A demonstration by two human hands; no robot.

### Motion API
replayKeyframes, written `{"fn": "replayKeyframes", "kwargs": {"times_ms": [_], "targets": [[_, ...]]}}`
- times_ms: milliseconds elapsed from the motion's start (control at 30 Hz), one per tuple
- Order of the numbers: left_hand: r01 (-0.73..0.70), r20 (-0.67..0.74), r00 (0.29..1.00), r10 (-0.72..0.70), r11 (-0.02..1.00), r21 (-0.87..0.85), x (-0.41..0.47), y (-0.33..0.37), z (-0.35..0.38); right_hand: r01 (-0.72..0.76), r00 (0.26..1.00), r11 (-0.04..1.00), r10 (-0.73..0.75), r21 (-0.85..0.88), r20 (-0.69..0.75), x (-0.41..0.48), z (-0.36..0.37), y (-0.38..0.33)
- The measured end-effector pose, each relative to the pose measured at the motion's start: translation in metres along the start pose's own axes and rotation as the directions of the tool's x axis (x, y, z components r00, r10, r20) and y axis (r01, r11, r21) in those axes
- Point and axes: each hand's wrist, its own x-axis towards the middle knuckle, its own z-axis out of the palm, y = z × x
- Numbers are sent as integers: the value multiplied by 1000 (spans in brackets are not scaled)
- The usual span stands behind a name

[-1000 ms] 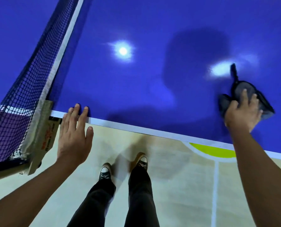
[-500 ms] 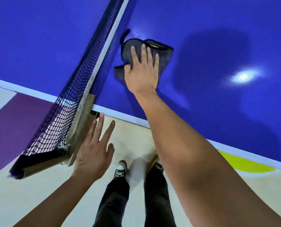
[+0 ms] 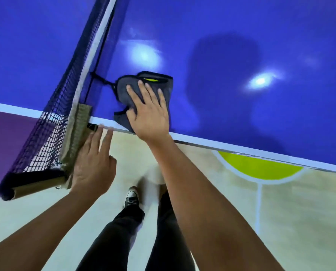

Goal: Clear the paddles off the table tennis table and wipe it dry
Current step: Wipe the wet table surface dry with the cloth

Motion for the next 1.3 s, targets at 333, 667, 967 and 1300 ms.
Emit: {"fn": "replayKeyframes", "kwargs": {"times_ms": [333, 667, 967, 1300], "targets": [[-194, -92, 976, 198, 980, 54, 32, 40, 12, -768, 625, 640, 751, 4, -215, -105, -81, 269], [-111, -200, 973, 112, 994, 16, 85, 14, 7, -262, 957, 960, 245, -97, -159, -26, -11, 69], [-114, -166, 980, 108, 993, -26, 91, 5, 20, -112, 992, 987, 104, -112, -73, 141, 3, 68], [-119, -162, 980, 117, 993, -8, 88, 6, 18, -114, 992, 985, 121, -131, 40, 281, 3, 33]]}}
